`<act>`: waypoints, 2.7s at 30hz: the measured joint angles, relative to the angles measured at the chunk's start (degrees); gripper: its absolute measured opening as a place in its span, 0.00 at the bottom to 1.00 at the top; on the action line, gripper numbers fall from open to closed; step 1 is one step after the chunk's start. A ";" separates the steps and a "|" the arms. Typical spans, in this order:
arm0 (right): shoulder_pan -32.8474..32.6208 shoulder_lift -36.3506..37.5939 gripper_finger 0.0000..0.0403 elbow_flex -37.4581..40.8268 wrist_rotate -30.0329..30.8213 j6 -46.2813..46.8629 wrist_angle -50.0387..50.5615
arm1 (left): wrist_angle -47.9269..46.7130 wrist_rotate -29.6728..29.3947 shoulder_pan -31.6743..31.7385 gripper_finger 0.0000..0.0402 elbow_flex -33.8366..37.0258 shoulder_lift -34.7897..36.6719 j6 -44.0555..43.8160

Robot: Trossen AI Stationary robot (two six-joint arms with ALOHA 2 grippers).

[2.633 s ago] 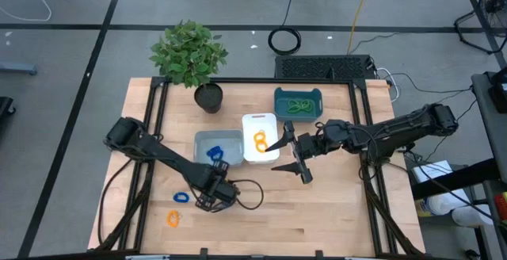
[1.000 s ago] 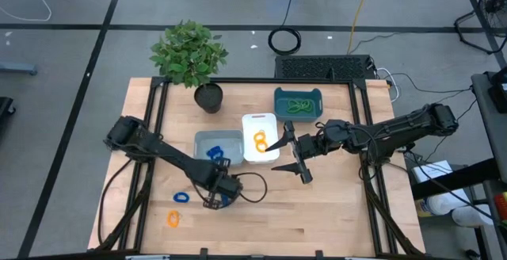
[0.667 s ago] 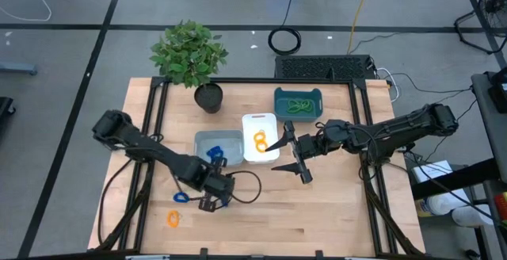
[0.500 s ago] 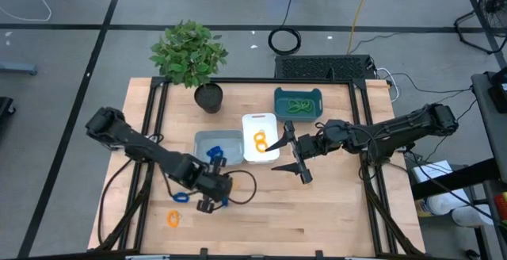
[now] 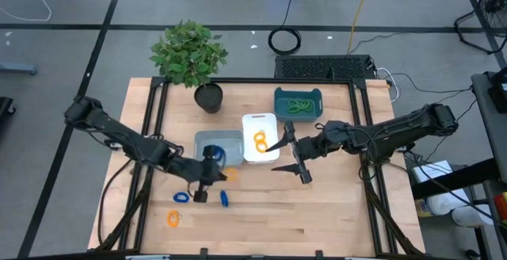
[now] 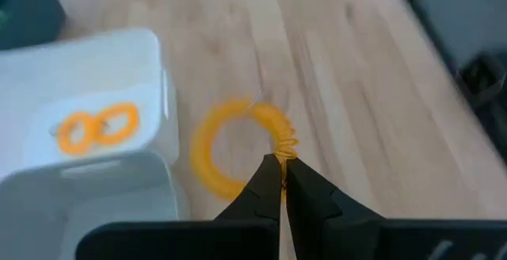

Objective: Sort spring keychains
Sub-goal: Put the yellow spring keychain into the white bin

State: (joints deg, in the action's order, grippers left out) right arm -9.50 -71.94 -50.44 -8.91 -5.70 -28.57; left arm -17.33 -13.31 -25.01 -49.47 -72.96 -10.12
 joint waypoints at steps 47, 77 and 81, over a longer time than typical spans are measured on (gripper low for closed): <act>0.04 -5.86 0.62 5.80 11.93 -8.49 -15.82 | 49.29 5.95 9.98 0.01 12.63 2.86 0.82; 0.02 -5.86 0.29 5.73 11.85 -9.89 -12.95 | 47.04 14.81 13.81 0.01 0.17 -9.19 2.30; 0.02 -5.86 0.08 5.73 11.83 -11.44 -12.97 | 46.69 14.83 13.81 0.01 0.17 -9.19 2.26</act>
State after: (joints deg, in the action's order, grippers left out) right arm -9.47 -77.80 -44.71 2.93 -17.14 -41.54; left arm 29.36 1.52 -11.20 -49.30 -82.15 -7.85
